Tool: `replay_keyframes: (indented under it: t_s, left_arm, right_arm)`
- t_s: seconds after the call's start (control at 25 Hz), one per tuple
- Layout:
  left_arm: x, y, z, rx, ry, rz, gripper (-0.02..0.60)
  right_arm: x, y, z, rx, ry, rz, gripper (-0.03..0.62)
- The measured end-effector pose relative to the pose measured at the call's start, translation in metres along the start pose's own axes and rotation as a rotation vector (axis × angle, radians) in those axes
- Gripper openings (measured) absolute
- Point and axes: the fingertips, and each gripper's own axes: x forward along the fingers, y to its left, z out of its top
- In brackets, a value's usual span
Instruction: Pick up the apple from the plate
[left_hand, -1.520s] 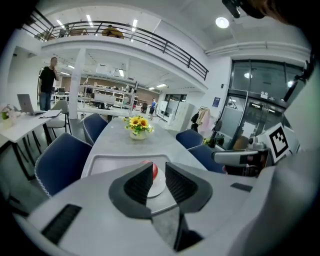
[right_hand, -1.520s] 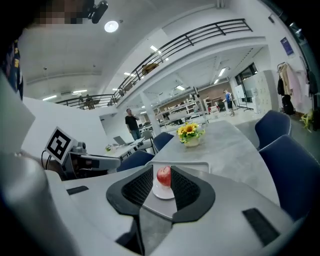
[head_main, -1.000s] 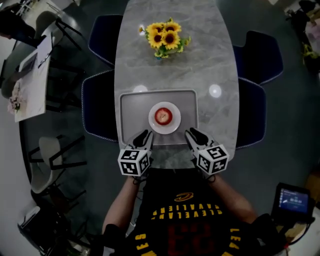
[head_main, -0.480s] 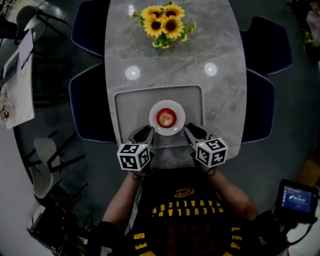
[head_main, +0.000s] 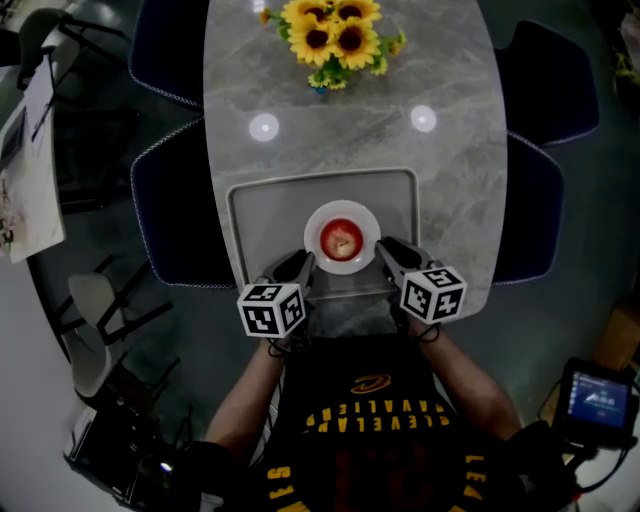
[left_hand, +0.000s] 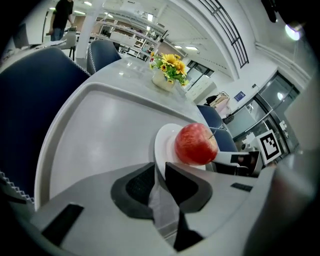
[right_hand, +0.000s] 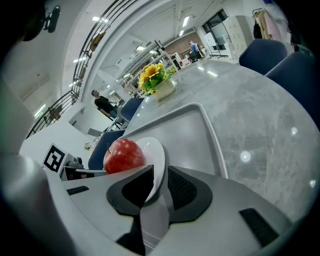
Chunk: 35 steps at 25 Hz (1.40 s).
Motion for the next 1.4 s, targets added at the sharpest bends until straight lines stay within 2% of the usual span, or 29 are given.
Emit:
replay_keyframes:
  t_s: [0.16, 0.4, 0.48, 0.68, 1.04, 1.4]
  left_arm:
    - [0.000, -0.003, -0.005, -0.098, 0.004, -0.040, 0.066]
    - [0.005, -0.008, -0.013, -0.167, 0.018, -0.057, 0.066]
    - [0.006, -0.007, -0.012, -0.185, 0.012, -0.058, 0.064]
    - [0.008, -0.006, -0.010, -0.226, 0.004, -0.060, 0.054]
    - [0.009, -0.006, -0.005, -0.194, 0.004, -0.051, 0.052]
    - [0.003, -0.014, 0.004, -0.184, 0.007, -0.087, 0.051]
  right_arm:
    - [0.001, 0.000, -0.008, 0.079, 0.017, 0.011, 0.092]
    - [0.005, 0.003, -0.020, 0.151, 0.052, 0.033, 0.091]
    - [0.006, 0.001, -0.019, 0.166, 0.054, 0.029, 0.060]
    - [0.008, 0.000, -0.016, 0.224, 0.050, 0.044, 0.052]
    - [0.009, -0.002, -0.017, 0.260, 0.042, 0.042, 0.051]
    - [0.000, 0.001, -0.010, 0.297, 0.005, 0.036, 0.051]
